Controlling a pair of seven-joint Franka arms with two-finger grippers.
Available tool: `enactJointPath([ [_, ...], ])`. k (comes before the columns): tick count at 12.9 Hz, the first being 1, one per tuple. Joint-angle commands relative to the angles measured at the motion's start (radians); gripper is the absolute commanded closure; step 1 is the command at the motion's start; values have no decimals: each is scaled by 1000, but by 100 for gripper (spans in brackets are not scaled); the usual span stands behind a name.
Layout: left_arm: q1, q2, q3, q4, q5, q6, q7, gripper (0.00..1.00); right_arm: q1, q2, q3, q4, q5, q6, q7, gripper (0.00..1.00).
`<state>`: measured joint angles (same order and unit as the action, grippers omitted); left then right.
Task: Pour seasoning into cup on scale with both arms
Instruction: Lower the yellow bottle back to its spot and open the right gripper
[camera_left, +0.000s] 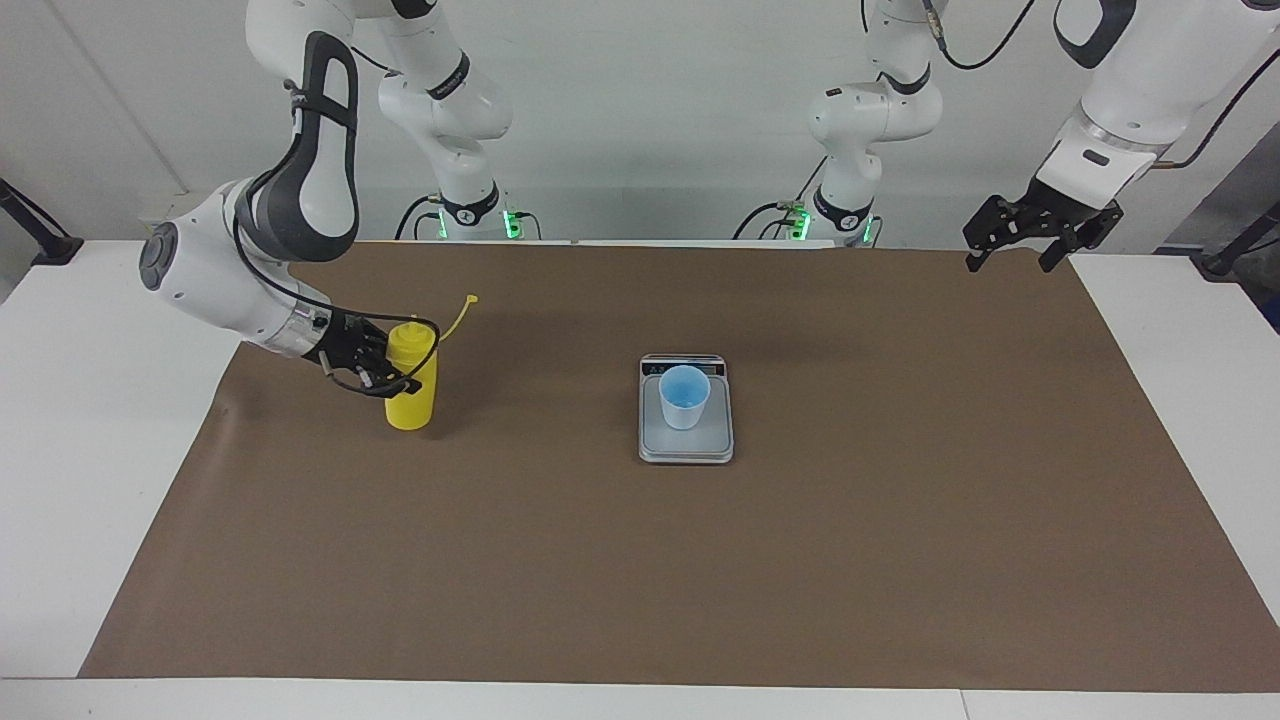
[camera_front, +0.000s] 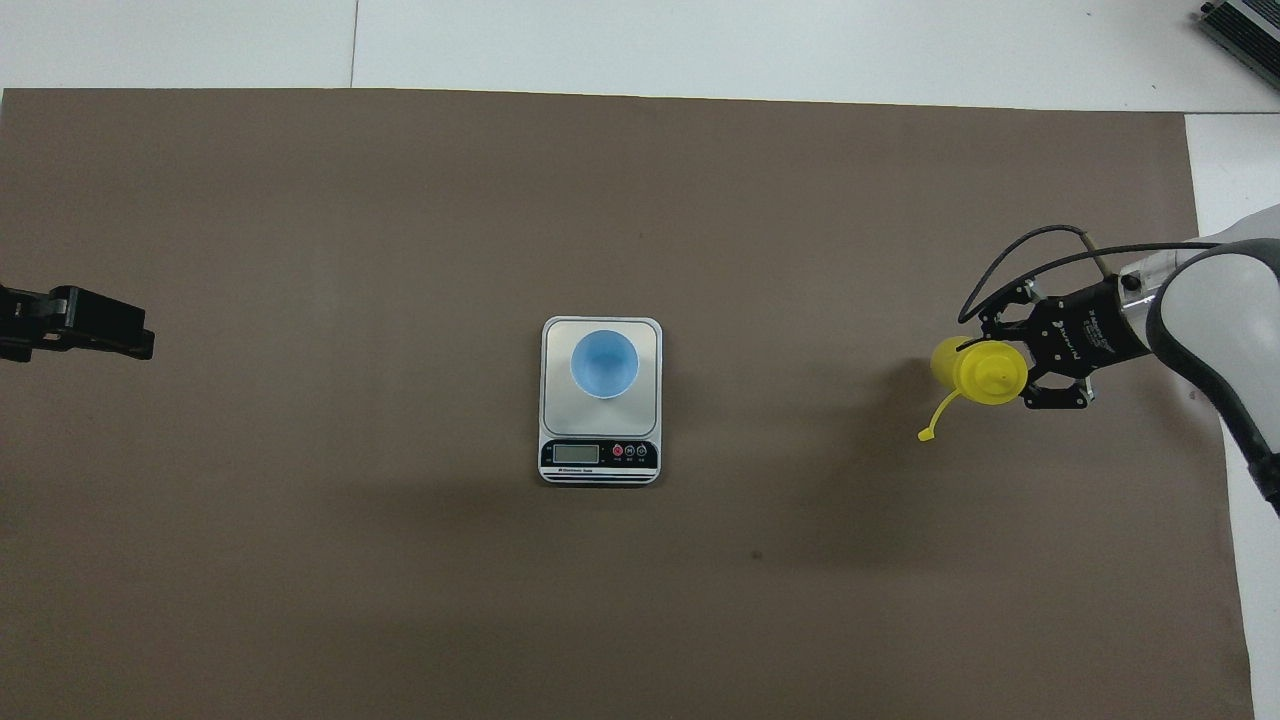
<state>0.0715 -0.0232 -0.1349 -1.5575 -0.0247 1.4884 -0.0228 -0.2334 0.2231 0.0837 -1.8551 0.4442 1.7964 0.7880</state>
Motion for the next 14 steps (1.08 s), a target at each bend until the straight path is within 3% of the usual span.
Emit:
enactJointPath([
  [1, 10, -14, -6, -15, 14, -10, -9, 0, -50, 36, 13, 22, 60, -37, -18, 100],
  [4, 10, -14, -6, -15, 14, -10, -9, 0, -86, 85, 11, 25, 88, -49, -13, 100],
  [5, 10, -15, -6, -15, 14, -10, -9, 0, -84, 85, 11, 24, 87, -51, -12, 43],
  [6, 10, -14, -6, -12, 14, -10, -9, 0, -83, 85, 11, 25, 73, -49, -24, 0],
  [11, 10, -14, -6, -15, 14, -10, -9, 0, -90, 65, 2, 25, 47, -34, -49, 0],
  [14, 10, -14, -6, -15, 14, -10, -9, 0, -95, 36, 1, 25, -66, 15, -212, 0],
])
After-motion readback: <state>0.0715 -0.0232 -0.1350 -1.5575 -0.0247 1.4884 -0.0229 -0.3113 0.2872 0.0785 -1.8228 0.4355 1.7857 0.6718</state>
